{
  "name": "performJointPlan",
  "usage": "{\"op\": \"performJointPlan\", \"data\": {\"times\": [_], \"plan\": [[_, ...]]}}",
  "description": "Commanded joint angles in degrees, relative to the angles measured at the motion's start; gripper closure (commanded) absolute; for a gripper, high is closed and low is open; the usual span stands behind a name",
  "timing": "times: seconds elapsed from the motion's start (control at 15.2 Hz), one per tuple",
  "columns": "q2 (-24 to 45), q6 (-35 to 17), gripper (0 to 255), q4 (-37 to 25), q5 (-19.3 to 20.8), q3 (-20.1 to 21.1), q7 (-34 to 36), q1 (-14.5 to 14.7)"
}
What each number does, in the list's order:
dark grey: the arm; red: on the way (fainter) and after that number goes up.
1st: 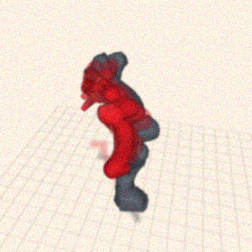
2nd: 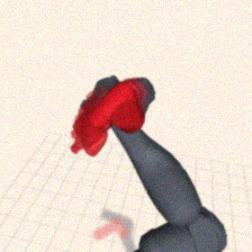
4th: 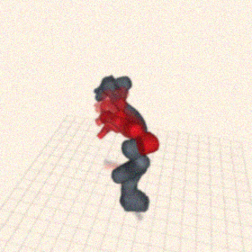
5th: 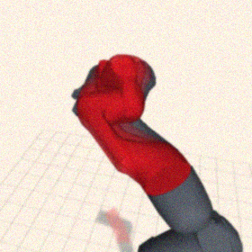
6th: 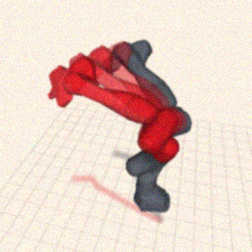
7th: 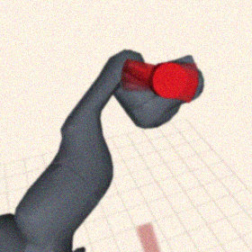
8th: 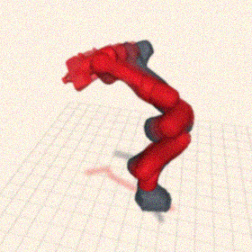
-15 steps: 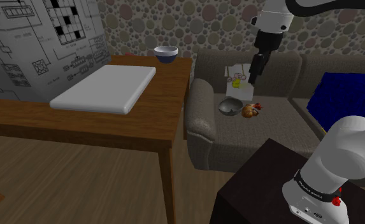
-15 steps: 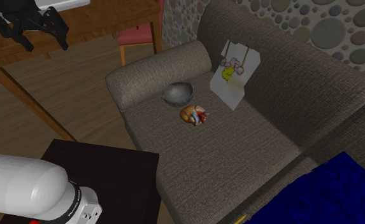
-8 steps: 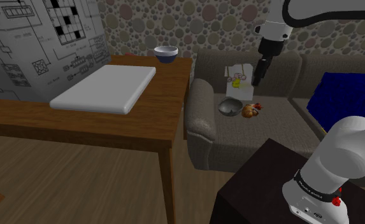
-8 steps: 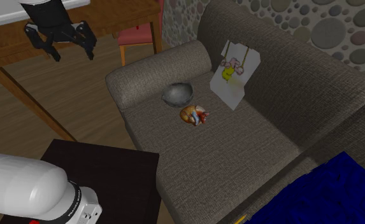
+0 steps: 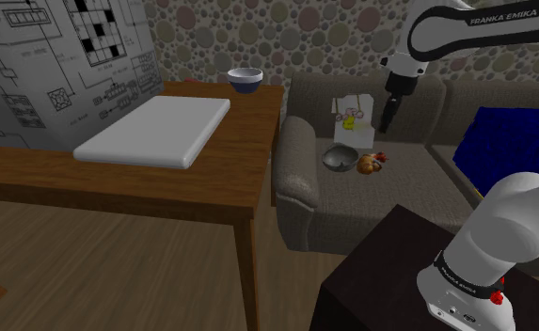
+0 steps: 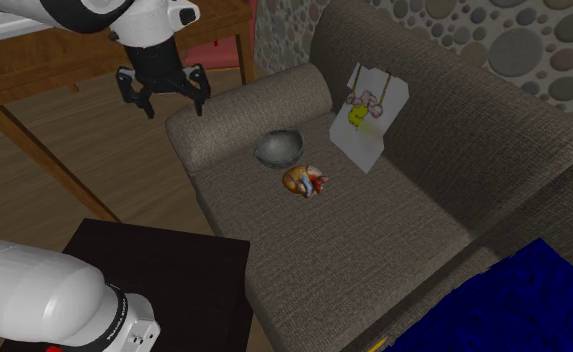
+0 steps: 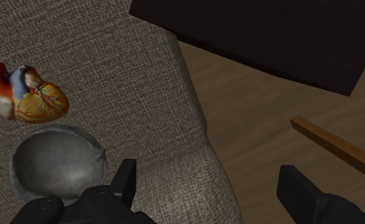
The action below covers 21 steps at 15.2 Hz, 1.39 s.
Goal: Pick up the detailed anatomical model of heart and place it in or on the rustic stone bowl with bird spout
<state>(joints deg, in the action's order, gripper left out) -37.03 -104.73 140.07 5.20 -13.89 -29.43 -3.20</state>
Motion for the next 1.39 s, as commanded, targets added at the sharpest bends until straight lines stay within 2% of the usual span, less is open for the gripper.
{"op": "performJointPlan", "data": {"times": [0.0,0.4,0.73,1.06,1.32], "plan": [[1.9,-2.5,0,0.7,0.8,-2.7,-3.3,-0.5],[11.2,-9.2,0,-1.2,1.2,-10.8,-13.3,-0.9],[21.2,-14.2,0,-5.0,-1.8,-17.6,-23.0,-0.1],[33.6,-17.6,0,-10.9,-9.2,-23.1,-34.6,0.4],[44.8,-18.3,0,-17.2,-17.6,-24.7,-44.7,-1.7]]}}
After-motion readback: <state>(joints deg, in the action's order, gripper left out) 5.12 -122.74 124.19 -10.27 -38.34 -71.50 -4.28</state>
